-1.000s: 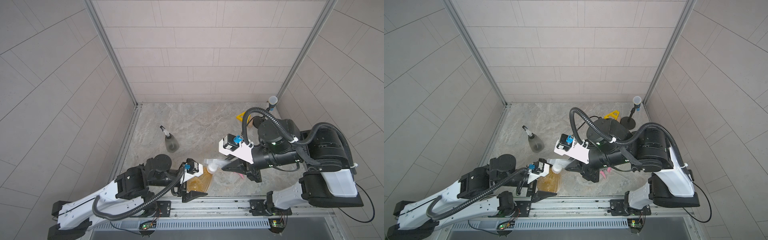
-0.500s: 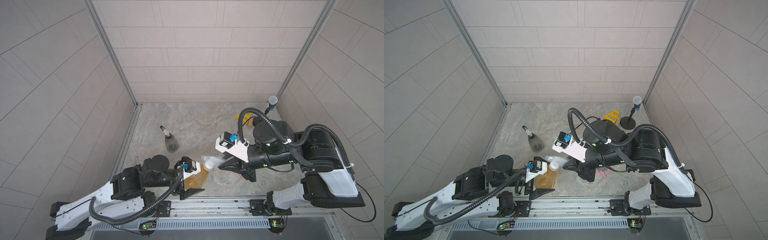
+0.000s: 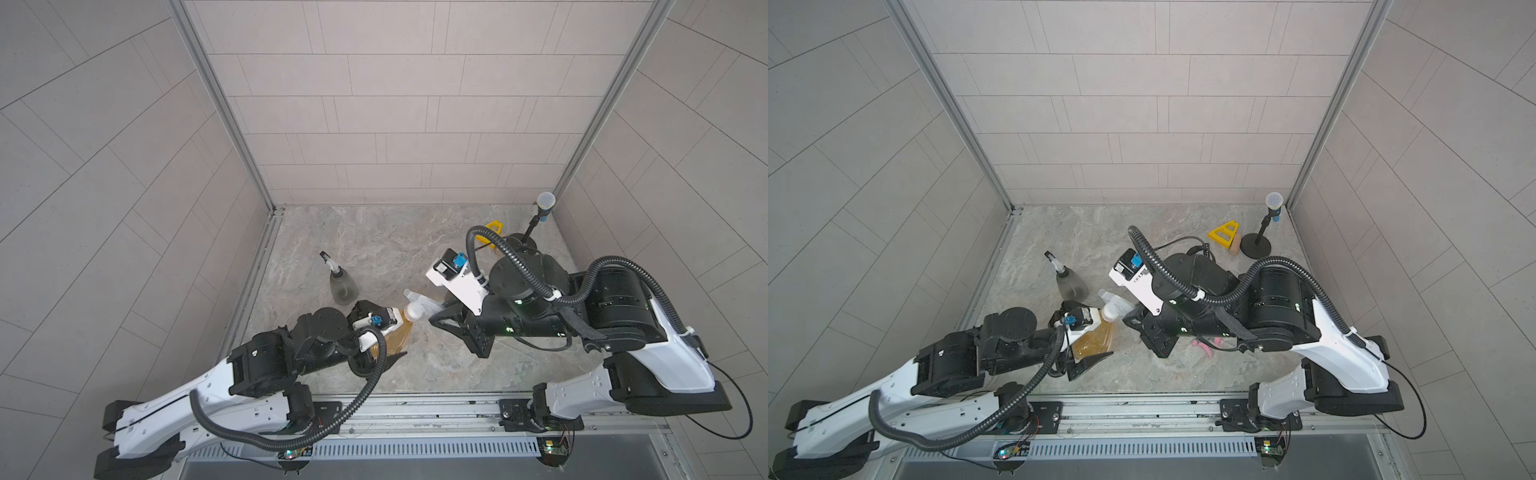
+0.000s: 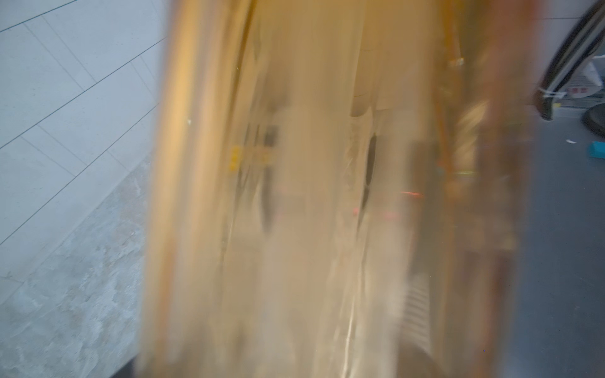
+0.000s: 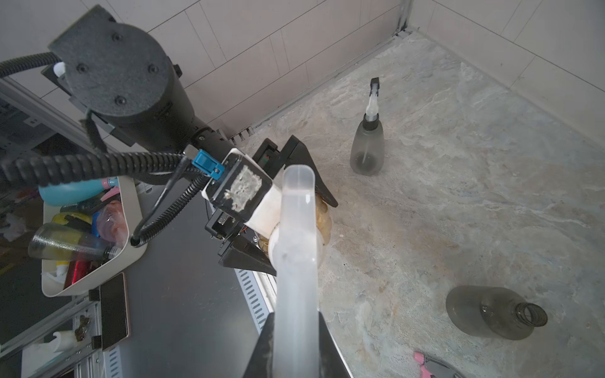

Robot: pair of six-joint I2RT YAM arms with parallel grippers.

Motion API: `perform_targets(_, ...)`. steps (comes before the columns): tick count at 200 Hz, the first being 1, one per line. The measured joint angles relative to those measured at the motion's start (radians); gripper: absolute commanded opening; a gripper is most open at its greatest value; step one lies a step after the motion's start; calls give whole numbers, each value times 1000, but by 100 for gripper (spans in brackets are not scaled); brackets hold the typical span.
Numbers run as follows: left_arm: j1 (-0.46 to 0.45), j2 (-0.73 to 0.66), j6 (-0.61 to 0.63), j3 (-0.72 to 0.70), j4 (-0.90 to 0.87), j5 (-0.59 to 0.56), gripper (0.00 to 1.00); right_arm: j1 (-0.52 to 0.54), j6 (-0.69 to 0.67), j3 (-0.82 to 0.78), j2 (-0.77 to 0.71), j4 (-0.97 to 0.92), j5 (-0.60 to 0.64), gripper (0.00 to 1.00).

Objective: Attach spray nozzles to spray bottles
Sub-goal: Screw the spray nozzle on the spray bottle.

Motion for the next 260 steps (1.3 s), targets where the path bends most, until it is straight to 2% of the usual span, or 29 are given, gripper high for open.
perform_targets(101,-10,20,13,15,-7,-202,0,7,341,-138,-36,177,109,0)
perform_targets(161,-11,19,-7,20,13,-245,0,13,353,95,95,57,164,18)
perform_targets(213,-27,21,-17,26,89,-217,0,29,292,175,158,28,157,32)
perform_targets(260,-28,21,-23,26,128,-205,0,37,243,207,165,24,160,49)
